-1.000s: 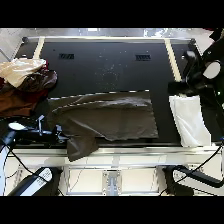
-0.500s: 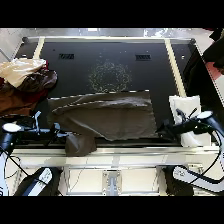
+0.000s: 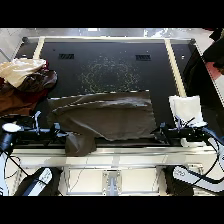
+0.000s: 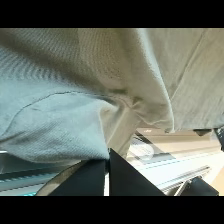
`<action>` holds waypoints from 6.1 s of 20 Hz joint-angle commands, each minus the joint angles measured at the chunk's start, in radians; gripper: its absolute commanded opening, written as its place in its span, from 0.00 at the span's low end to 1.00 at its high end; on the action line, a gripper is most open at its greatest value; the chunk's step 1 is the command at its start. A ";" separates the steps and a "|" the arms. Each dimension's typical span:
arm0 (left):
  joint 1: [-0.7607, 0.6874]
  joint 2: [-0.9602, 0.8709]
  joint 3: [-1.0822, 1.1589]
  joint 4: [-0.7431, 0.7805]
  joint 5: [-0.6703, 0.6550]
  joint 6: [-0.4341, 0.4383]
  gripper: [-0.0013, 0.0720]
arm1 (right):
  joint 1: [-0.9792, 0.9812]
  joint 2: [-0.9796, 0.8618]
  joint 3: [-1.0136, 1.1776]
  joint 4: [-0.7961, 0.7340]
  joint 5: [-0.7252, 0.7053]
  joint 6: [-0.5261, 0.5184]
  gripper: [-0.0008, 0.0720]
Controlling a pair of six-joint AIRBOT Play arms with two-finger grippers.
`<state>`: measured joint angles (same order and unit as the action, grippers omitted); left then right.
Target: Fold the shirts.
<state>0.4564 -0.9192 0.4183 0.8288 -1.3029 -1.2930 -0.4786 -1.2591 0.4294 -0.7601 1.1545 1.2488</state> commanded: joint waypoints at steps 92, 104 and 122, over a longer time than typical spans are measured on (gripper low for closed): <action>-1.014 -0.715 0.726 0.161 0.640 0.000 0.04 | 0.434 -0.283 1.336 0.149 0.414 0.138 0.02; -0.474 -0.192 0.863 0.327 0.352 0.000 0.04 | 0.895 -0.385 1.423 -0.017 -0.073 0.229 0.02; -0.174 -0.032 0.854 0.361 0.198 0.000 0.04 | 0.864 -0.620 1.531 -0.365 0.163 0.391 0.84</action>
<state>0.2790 -0.9531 1.2728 1.1862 -1.1000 -1.2926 0.4904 -1.8759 1.9587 -0.8883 1.0348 1.5333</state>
